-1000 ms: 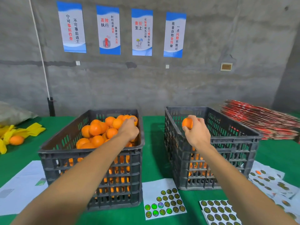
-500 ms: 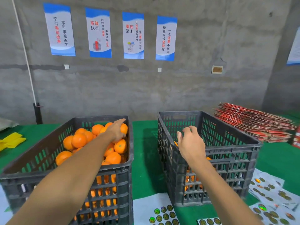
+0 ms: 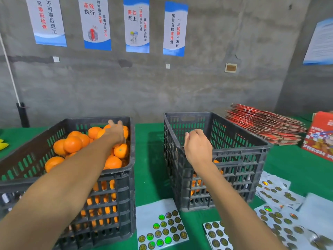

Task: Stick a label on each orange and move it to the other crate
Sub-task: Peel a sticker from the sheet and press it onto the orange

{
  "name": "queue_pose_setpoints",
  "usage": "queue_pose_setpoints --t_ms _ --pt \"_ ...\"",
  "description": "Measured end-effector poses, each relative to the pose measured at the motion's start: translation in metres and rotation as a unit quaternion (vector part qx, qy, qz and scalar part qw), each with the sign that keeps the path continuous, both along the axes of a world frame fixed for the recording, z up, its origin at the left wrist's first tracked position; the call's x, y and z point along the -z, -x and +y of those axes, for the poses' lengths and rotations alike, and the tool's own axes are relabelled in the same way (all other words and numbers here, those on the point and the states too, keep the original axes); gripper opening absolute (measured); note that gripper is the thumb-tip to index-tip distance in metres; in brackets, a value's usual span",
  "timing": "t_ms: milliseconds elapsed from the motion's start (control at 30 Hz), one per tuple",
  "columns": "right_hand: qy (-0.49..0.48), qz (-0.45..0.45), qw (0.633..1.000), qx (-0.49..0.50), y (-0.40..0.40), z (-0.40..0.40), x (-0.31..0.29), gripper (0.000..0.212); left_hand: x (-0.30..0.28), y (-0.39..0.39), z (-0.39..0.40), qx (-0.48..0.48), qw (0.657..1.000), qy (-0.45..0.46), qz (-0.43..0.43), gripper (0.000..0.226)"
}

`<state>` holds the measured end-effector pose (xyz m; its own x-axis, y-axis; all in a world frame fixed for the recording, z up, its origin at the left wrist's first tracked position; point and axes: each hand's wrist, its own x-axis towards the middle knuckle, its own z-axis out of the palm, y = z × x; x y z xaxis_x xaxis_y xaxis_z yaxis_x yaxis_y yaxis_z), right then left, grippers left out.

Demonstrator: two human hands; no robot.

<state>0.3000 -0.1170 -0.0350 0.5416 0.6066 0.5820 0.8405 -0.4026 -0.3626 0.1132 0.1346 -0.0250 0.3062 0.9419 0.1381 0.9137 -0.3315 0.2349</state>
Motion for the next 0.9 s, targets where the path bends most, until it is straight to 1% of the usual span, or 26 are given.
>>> queue_pose_setpoints --t_ms 67,167,233,300,367,433,500,533,600,667,700,733,767,800,833,867,900 --pt "0.0 0.006 1.0 -0.004 -0.001 -0.002 -0.001 0.042 -0.012 0.002 -0.015 0.002 0.997 -0.012 -0.074 0.086" --pt "0.009 0.0 1.0 -0.006 -0.001 0.0 -0.004 0.042 -0.028 0.011 -0.047 0.024 0.98 -0.035 -0.195 0.079" --pt "0.013 -0.003 1.0 -0.004 0.001 0.0 -0.004 0.041 -0.031 0.016 -0.076 0.059 0.968 -0.05 -0.24 0.079" --pt "0.015 -0.001 1.0 -0.006 0.003 0.0 -0.004 0.041 -0.027 0.017 -0.106 0.109 0.957 -0.053 -0.263 0.081" --pt "0.017 0.004 1.0 -0.01 0.004 0.0 -0.005 0.042 -0.02 0.014 -0.13 0.157 0.947 -0.021 -0.279 0.082" --pt "0.014 0.013 1.0 -0.02 0.004 -0.001 -0.005 0.042 -0.012 0.01 -0.148 0.197 0.942 0.022 -0.272 0.083" --pt "-0.007 0.005 0.999 -0.053 0.006 -0.005 -0.003 0.039 -0.008 0.01 -0.158 0.225 0.942 0.033 -0.248 0.082" --pt "-0.03 -0.025 0.996 -0.085 0.009 -0.009 0.0 0.035 -0.007 0.011 -0.161 0.234 0.94 0.038 -0.245 0.08" --pt "-0.07 -0.133 0.976 -0.16 0.019 -0.016 0.013 0.025 -0.009 0.015 -0.162 0.241 0.935 0.053 -0.256 0.079" --pt "-0.067 -0.231 0.946 -0.218 0.035 -0.025 0.04 0.019 -0.01 0.017 -0.162 0.224 0.938 0.053 -0.258 0.08" --pt "-0.053 -0.257 0.933 -0.244 0.043 -0.029 0.059 0.015 -0.01 0.017 -0.161 0.214 0.942 0.05 -0.254 0.081" --pt "-0.034 -0.262 0.927 -0.267 0.051 -0.032 0.08 0.012 -0.01 0.017 -0.161 0.209 0.944 0.05 -0.25 0.082" --pt "0.007 -0.215 0.931 -0.293 0.058 -0.036 0.1 0.012 -0.009 0.017 -0.161 0.21 0.944 0.056 -0.25 0.083" --pt "0.064 -0.13 0.939 -0.311 0.064 -0.04 0.119 0.014 -0.009 0.017 -0.162 0.212 0.942 0.065 -0.252 0.084" --pt "0.137 -0.041 0.94 -0.311 0.068 -0.043 0.136 0.019 -0.009 0.017 -0.162 0.213 0.941 0.071 -0.254 0.085" --pt "0.206 0.023 0.929 -0.305 0.07 -0.045 0.151 0.027 -0.009 0.018 -0.162 0.213 0.94 0.075 -0.254 0.086" --pt "0.245 0.058 0.918 -0.305 0.071 -0.047 0.164 0.035 -0.009 0.018 -0.163 0.213 0.94 0.076 -0.255 0.087"
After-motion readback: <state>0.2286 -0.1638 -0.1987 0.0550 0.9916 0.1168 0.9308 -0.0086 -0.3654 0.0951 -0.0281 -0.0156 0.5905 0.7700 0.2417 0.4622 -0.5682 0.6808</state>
